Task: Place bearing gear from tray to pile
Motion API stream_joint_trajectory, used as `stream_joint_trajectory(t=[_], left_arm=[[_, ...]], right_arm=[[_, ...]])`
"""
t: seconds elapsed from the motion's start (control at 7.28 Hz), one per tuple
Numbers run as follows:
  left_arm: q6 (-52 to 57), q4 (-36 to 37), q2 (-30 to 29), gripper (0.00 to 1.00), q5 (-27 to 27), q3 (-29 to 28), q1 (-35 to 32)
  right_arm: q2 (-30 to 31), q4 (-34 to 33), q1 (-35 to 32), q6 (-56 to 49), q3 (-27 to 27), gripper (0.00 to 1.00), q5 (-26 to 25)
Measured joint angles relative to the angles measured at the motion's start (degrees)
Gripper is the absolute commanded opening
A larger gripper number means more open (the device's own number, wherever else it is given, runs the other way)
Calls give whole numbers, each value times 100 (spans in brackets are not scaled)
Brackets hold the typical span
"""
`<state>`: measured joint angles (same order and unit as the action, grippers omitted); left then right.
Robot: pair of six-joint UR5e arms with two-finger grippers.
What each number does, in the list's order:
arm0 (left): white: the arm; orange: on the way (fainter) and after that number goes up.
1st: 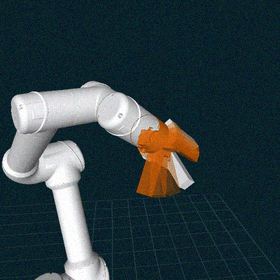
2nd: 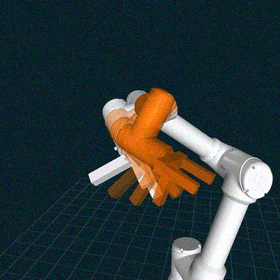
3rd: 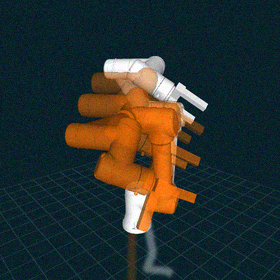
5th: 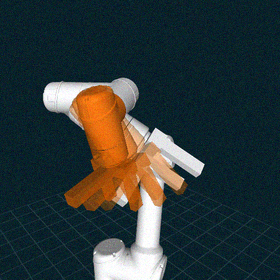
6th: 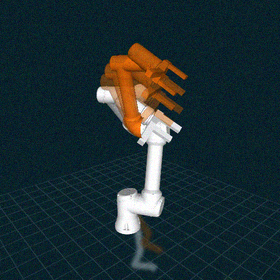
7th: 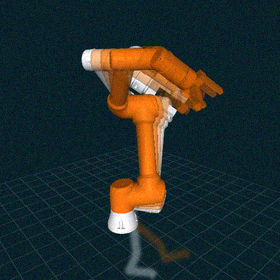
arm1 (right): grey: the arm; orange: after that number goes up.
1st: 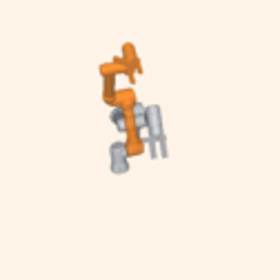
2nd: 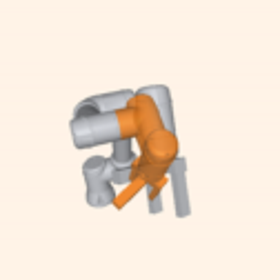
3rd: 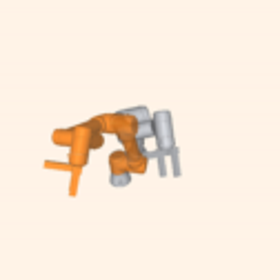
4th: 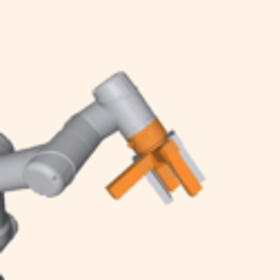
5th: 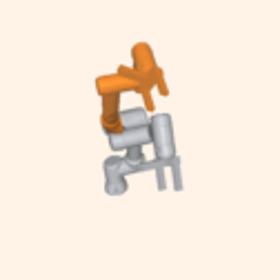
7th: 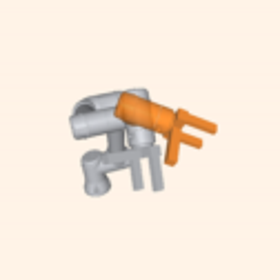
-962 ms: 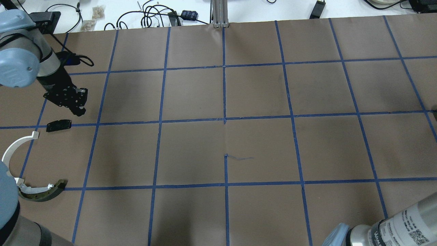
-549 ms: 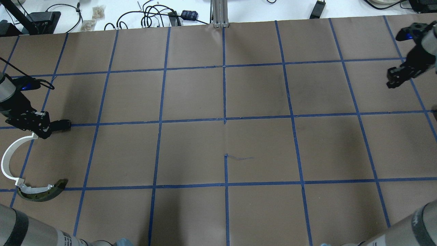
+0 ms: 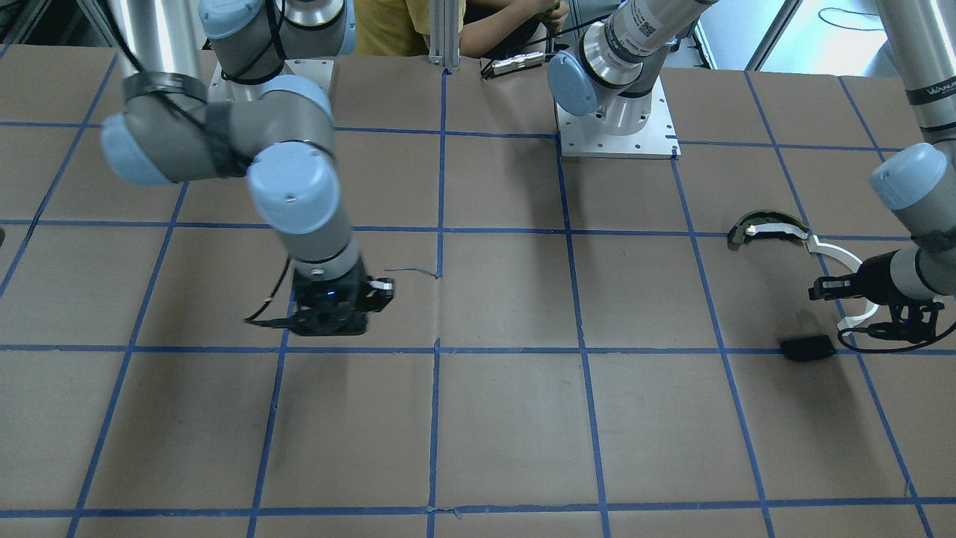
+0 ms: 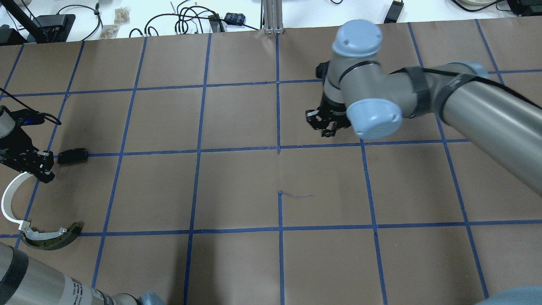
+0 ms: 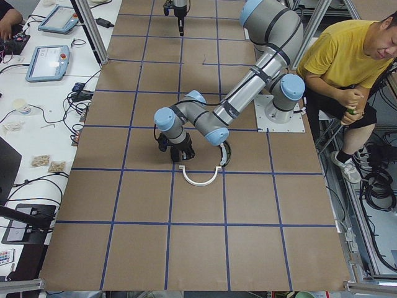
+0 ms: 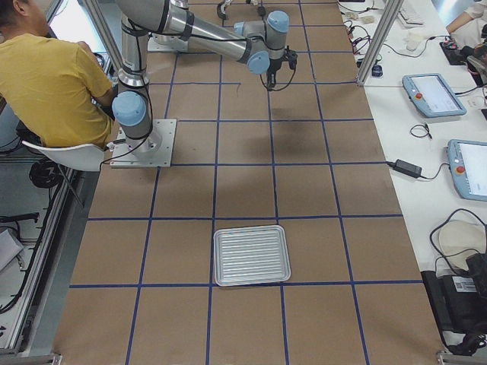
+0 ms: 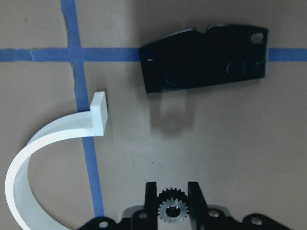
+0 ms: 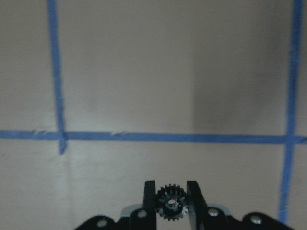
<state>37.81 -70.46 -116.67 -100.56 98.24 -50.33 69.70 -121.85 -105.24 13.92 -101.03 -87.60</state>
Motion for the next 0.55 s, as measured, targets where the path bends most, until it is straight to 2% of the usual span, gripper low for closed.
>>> stream_joint_trajectory(t=[0.14, 0.27, 0.41, 0.55], left_arm=[[-10, 8, -49, 100, 11, 55, 14], [-15, 7, -72, 100, 32, 99, 57], [-2, 15, -79, 100, 36, 124, 122], [8, 29, -78, 100, 37, 110, 157]], right_arm=[[-230, -298, -599, 587, 6, 0, 49], [-435, -454, -941, 973, 20, 26, 121], [-566, -550, -1086, 1172, 30, 93, 251], [-641, -651, -1137, 1224, 22, 100, 365]])
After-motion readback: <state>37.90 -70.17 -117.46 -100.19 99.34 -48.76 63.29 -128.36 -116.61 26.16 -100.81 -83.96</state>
